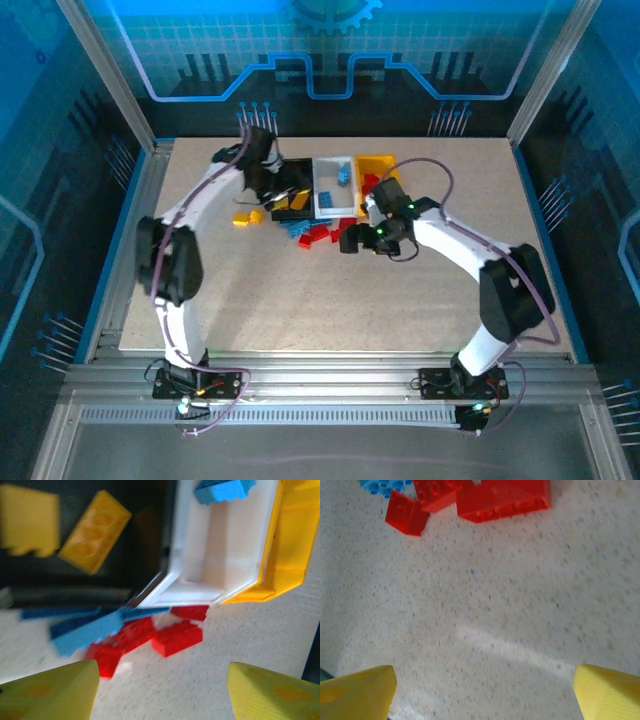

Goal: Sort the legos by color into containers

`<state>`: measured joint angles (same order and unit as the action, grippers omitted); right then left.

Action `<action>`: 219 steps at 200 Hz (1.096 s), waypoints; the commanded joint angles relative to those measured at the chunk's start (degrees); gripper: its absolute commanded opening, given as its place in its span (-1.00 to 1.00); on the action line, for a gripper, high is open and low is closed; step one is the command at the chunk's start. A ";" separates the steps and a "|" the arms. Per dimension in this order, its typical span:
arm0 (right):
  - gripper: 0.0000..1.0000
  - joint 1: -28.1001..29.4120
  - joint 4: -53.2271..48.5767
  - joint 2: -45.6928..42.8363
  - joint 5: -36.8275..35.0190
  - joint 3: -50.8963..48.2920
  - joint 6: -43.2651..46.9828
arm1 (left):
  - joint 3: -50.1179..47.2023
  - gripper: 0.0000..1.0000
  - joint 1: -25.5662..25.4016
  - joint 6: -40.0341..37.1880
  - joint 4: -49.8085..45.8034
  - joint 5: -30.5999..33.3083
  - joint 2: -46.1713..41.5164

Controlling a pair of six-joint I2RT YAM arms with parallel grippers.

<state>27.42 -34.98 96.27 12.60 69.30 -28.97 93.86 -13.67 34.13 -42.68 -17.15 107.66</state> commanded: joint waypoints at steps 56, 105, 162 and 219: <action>1.00 3.81 -6.00 18.67 -9.79 19.62 9.71 | -21.28 0.48 9.30 -2.79 1.09 0.27 -18.48; 1.00 4.83 -8.47 24.87 -15.42 25.31 11.72 | -21.67 0.49 10.99 -3.52 -0.18 -0.41 -19.63; 0.97 6.32 -9.28 29.36 -19.98 29.25 13.30 | -22.02 0.50 11.87 -4.39 -1.01 -0.90 -19.45; 0.83 7.03 -11.22 34.29 -22.73 34.61 11.98 | -22.51 0.51 12.53 -4.86 -1.71 -1.05 -19.93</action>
<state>33.69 -43.77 127.79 -7.57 100.47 -16.71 72.12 -1.96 30.92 -42.44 -16.82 89.38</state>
